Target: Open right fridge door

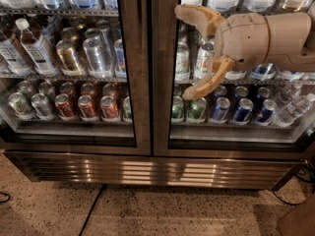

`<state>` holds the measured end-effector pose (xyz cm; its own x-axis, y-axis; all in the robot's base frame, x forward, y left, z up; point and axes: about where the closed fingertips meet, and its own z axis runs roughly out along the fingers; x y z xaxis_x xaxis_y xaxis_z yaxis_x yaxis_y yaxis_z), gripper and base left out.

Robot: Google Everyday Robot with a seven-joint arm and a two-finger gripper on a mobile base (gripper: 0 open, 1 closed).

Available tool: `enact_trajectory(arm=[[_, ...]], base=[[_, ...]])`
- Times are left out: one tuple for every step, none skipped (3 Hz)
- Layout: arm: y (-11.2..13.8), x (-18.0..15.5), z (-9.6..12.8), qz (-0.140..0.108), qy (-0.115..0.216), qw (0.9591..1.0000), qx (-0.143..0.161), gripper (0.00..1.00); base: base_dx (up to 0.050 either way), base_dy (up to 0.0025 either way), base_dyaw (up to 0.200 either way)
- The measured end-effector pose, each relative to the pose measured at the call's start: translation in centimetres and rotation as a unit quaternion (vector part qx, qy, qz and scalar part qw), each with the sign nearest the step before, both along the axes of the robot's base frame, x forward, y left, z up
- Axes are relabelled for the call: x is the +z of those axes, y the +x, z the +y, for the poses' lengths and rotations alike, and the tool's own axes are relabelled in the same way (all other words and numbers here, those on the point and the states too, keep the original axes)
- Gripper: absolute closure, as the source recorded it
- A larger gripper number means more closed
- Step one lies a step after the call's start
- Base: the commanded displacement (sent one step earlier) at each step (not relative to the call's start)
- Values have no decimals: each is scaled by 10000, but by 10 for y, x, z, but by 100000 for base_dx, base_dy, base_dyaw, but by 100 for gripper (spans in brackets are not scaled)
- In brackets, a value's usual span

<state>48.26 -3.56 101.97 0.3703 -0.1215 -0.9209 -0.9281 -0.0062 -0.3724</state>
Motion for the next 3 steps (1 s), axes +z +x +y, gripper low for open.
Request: enact_trajectory(arm=[[0,0,0,0,1,10000,-1,0],[7,1,3,22,186,9998,-122,0],[12,6,2,-92,459,9981,-408,0]], base=[[0,0,0],[0,0,0],[0,0,0]])
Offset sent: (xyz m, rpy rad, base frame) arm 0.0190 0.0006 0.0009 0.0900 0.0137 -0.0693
